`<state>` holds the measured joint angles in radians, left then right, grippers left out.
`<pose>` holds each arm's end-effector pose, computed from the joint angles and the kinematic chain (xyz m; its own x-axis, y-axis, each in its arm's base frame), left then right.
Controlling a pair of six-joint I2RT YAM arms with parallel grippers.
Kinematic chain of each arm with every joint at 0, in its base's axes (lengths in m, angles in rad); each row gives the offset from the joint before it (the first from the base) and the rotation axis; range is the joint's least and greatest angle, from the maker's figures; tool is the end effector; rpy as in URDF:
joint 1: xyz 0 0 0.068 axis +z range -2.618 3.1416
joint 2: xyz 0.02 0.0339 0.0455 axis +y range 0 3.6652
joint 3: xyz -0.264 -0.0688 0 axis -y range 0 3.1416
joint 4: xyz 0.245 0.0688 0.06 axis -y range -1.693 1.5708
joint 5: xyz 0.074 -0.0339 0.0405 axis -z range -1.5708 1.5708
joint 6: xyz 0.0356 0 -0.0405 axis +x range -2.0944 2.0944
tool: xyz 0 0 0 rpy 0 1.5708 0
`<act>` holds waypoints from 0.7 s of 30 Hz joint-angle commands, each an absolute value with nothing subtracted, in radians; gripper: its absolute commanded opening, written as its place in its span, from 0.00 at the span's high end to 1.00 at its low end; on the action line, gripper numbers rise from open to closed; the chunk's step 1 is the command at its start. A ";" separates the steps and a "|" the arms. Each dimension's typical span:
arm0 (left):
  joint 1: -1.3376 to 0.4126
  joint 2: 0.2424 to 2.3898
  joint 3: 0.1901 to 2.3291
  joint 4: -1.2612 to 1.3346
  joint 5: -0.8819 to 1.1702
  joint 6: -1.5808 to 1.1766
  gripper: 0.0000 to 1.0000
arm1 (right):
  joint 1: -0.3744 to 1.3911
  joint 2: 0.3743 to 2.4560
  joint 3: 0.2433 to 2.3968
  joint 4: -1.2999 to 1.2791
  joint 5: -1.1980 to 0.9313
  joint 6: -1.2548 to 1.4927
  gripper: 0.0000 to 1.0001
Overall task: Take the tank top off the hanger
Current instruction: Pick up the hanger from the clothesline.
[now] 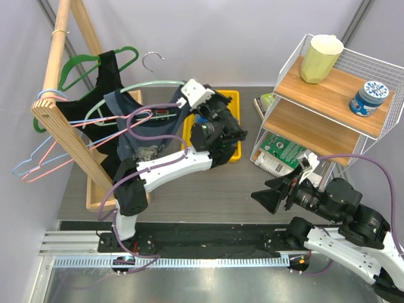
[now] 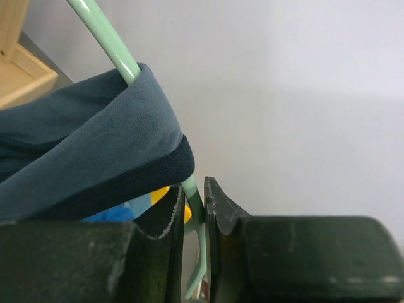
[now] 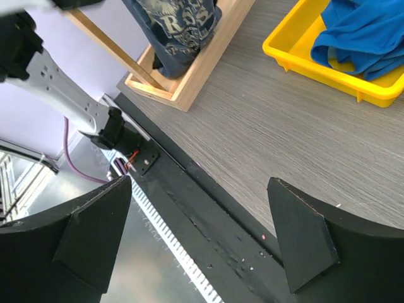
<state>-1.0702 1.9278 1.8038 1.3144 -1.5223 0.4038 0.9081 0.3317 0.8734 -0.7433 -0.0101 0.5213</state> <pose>0.2188 -0.3259 0.4604 0.3566 -0.6121 -0.7058 -0.2997 0.6406 -0.7070 0.0346 0.0450 0.3553 -0.5024 0.1656 -0.8486 -0.6275 0.6053 0.4897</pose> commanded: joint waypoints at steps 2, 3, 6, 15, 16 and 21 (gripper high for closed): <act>-1.189 1.829 1.787 1.379 -1.450 0.390 1.00 | 0.913 0.292 0.884 -0.738 0.031 0.554 0.06; -1.218 1.816 1.767 1.350 -1.433 0.365 1.00 | 0.913 0.291 0.885 -0.735 0.029 0.555 0.06; -1.256 1.738 1.726 1.157 -1.405 0.197 1.00 | 0.913 0.295 0.885 -0.726 0.028 0.554 0.06; -1.279 1.476 1.664 0.223 -1.154 -0.593 1.00 | 0.913 0.337 0.887 -0.712 0.025 0.537 0.06; -1.279 1.470 1.673 0.154 -1.105 -0.610 1.00 | 0.913 0.350 0.887 -0.707 0.025 0.534 0.06; -1.279 1.421 1.674 0.003 -0.844 -0.621 1.00 | 0.913 0.391 0.890 -0.658 0.012 0.517 0.06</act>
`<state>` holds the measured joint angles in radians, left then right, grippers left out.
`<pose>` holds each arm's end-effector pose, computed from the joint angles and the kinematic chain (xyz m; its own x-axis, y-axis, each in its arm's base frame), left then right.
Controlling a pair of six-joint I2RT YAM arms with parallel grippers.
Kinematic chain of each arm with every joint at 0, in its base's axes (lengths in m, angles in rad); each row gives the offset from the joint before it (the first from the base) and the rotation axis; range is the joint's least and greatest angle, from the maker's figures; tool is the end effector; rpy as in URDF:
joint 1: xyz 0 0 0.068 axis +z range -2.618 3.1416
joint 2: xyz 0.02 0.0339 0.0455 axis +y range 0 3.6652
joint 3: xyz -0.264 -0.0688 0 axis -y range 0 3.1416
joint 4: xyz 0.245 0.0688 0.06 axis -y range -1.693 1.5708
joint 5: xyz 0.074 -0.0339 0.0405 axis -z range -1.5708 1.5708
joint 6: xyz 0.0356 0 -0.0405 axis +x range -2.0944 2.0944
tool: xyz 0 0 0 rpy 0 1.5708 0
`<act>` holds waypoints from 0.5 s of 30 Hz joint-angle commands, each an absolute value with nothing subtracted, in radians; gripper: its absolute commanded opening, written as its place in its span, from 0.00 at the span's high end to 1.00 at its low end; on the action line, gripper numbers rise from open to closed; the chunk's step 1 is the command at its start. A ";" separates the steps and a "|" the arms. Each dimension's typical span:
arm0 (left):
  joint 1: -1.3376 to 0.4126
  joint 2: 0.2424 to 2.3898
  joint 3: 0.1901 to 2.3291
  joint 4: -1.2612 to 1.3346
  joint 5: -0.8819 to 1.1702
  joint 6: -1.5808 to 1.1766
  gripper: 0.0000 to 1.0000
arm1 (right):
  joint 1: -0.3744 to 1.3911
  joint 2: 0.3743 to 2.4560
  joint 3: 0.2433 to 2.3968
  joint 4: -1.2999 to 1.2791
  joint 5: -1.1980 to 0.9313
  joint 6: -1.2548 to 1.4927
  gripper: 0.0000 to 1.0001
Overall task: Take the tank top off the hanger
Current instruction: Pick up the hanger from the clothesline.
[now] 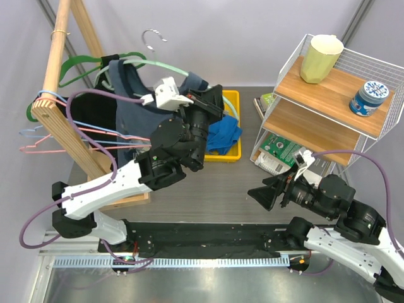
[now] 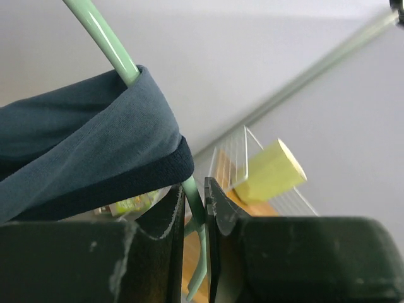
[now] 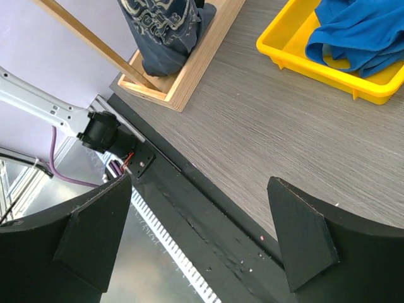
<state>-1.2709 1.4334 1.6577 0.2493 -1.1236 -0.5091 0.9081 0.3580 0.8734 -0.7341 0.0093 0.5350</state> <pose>0.1160 -0.2665 0.5288 0.0318 -0.8164 -0.5766 0.2194 0.5686 -0.7928 0.0392 0.0497 0.3552 -0.5139 0.1702 -0.8408 -0.6053 0.6226 0.4960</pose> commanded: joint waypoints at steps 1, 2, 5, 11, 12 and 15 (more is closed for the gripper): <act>-1.278 1.407 1.671 -0.065 -0.807 -0.626 1.00 | 0.913 0.405 0.891 -0.652 -0.027 0.511 0.06; -1.272 1.401 1.681 -0.101 -0.749 -0.635 1.00 | 0.913 0.414 0.899 -0.643 -0.032 0.503 0.06; -1.261 1.364 1.692 -0.216 -0.620 -0.644 1.00 | 0.913 0.458 0.931 -0.640 -0.046 0.459 0.06; -1.261 1.244 1.721 -0.423 -0.359 -0.604 1.00 | 0.913 0.560 1.067 -0.644 -0.080 0.359 0.06; -1.261 1.230 1.714 -0.461 -0.333 -0.612 1.00 | 0.913 0.577 1.087 -0.638 -0.093 0.348 0.06; -1.261 1.149 1.596 -0.404 -0.214 -0.634 1.00 | 0.913 0.659 1.163 -0.603 -0.164 0.295 0.06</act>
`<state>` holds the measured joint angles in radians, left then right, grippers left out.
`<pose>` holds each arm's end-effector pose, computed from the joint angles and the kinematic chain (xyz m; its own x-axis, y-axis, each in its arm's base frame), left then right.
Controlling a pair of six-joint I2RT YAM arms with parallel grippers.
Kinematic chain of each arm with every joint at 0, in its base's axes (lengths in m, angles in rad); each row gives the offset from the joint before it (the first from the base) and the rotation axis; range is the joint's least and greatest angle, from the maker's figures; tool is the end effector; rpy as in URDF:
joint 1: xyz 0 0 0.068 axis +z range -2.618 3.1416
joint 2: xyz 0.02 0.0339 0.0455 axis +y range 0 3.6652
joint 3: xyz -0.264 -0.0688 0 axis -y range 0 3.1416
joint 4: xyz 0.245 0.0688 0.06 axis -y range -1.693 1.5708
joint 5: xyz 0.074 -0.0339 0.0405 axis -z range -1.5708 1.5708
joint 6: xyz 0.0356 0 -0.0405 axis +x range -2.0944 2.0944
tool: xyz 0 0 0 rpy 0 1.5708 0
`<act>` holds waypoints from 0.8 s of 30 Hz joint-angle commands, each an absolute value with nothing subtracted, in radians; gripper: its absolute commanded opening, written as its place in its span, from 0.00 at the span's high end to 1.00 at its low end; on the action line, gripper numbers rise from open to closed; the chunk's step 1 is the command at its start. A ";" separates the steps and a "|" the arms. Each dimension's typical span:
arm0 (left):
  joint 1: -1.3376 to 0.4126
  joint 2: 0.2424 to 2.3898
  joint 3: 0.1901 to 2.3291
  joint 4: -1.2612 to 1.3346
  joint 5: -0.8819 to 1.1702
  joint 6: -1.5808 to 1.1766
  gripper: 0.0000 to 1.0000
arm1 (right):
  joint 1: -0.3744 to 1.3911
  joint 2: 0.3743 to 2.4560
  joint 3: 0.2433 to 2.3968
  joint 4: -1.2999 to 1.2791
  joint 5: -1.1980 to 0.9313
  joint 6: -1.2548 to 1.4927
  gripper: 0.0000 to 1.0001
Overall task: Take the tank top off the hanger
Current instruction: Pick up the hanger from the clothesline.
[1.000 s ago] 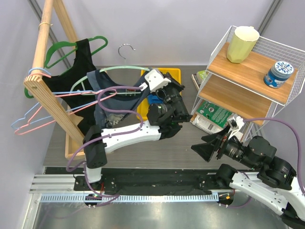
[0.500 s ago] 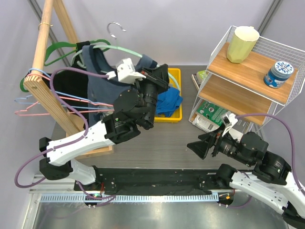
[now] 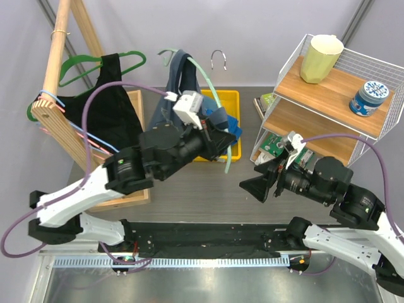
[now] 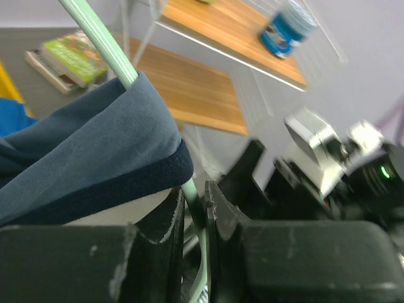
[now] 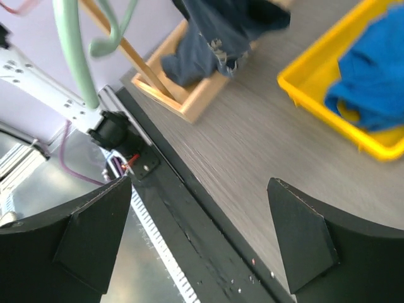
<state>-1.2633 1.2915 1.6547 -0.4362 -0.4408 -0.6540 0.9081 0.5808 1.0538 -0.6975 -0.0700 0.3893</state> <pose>0.0934 -0.2440 0.5027 -0.4636 -0.3581 -0.8105 0.5685 0.5814 -0.5820 0.0576 0.0779 0.3990 -0.4411 0.0502 -0.8960 -0.7144 0.5847 0.3844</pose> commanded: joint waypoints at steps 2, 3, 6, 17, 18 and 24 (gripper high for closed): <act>-1.261 1.086 1.511 -0.321 -0.088 -0.629 1.00 | 0.913 0.702 1.230 -0.594 -0.193 0.256 0.06; -1.261 1.069 1.440 -0.263 -0.043 -0.643 1.00 | 0.913 0.744 1.252 -0.594 -0.192 0.252 0.06; -1.261 1.005 1.358 -0.258 0.029 -0.670 1.00 | 0.913 0.790 1.322 -0.588 -0.152 0.265 0.06; -1.261 0.916 1.196 -0.155 -0.338 -0.712 1.00 | 0.913 0.815 1.235 -0.360 -0.328 0.500 0.21; -1.261 0.923 1.203 -0.155 -0.374 -0.713 1.00 | 0.911 0.812 1.229 -0.398 -0.312 0.465 0.21; -1.262 0.986 1.215 -0.104 -0.595 -0.767 1.00 | 0.913 0.785 1.141 -0.456 -0.241 0.411 0.14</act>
<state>-1.2610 0.9604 1.1740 -0.2657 -0.3851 -0.7494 0.9085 0.7898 1.1801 -0.4511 -0.2390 0.4503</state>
